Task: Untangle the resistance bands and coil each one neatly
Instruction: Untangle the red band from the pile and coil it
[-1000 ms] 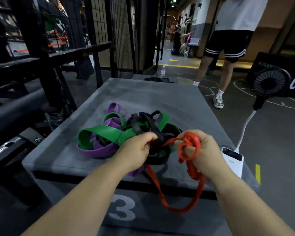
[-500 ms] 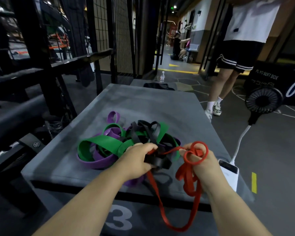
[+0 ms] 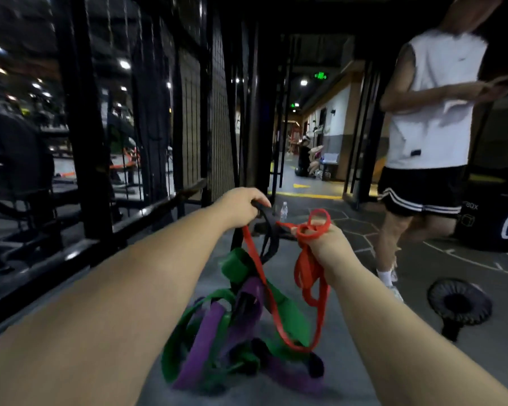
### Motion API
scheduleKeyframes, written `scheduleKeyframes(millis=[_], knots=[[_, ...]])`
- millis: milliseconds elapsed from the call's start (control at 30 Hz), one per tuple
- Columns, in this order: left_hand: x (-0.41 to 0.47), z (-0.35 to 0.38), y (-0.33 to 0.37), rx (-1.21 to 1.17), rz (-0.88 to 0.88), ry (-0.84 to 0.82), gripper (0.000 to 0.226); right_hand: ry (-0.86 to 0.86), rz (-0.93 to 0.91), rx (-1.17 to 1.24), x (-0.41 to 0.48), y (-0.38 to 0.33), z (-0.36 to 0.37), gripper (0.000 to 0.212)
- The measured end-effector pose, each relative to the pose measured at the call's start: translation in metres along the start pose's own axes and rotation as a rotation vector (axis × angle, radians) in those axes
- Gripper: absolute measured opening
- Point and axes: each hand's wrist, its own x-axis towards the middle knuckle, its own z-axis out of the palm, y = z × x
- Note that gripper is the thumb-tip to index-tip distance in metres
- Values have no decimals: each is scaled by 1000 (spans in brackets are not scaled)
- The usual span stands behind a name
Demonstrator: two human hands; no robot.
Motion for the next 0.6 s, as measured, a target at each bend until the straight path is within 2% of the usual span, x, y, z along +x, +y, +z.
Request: scheduleKeyframes(millis=[167,233,300,500,600], knots=[[38,-69,45,-56,48,231,28,-42,-113,28,30,-73,9,20],[46,-77,51,-102,33,258,19,-89,-139,6,32,-90,11,19],[50,-73,50,-124,10,234,15,-132,-90,85,33,-92,12,13],[43,-39,37,-107,-55,129,23,-324,-22,297,22,-61,15,36],[39,-25,29,-69,-81,55,26,-392,9,403,20,-46,19,15]])
